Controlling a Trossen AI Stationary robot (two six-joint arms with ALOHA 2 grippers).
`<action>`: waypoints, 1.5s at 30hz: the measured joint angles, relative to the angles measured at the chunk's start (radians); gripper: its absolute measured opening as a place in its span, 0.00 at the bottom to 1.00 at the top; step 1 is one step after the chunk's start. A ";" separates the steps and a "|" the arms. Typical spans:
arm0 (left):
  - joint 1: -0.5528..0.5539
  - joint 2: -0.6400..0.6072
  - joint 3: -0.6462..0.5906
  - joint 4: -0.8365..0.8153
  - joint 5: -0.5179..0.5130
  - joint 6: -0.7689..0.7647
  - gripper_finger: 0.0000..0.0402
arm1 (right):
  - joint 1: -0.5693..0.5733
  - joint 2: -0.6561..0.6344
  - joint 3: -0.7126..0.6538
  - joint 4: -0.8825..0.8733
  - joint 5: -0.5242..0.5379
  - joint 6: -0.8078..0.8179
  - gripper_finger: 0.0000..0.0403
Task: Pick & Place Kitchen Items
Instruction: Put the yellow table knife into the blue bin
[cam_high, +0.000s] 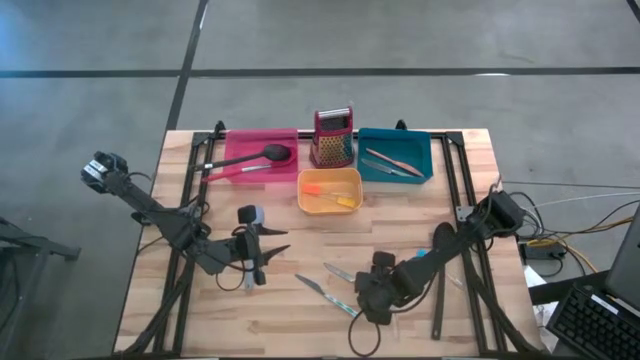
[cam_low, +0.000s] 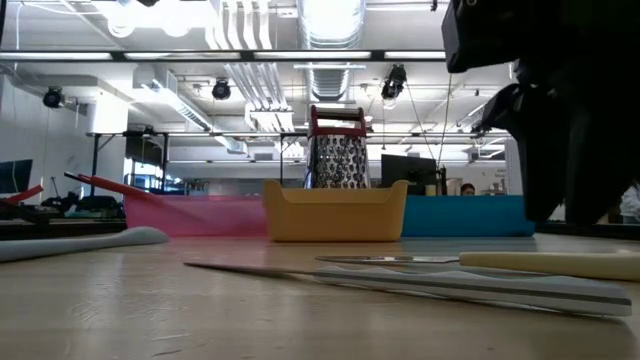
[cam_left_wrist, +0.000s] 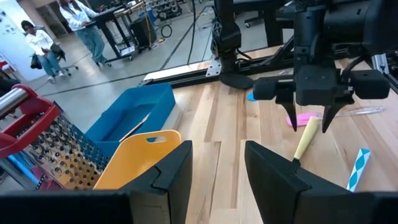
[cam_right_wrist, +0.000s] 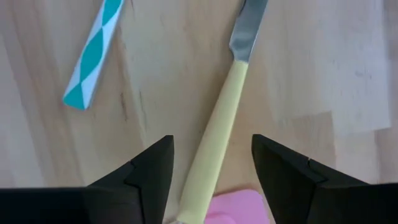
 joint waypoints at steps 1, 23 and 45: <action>0.000 0.000 -0.001 0.000 0.000 -0.001 0.38 | 0.000 0.000 -0.002 0.002 -0.008 0.007 0.53; 0.000 0.000 -0.003 0.000 0.001 -0.006 0.38 | -0.020 -0.005 -0.167 0.151 -0.008 0.137 0.49; 0.000 0.000 -0.004 0.000 0.001 -0.010 0.38 | -0.034 0.000 -0.155 0.153 0.045 0.106 0.13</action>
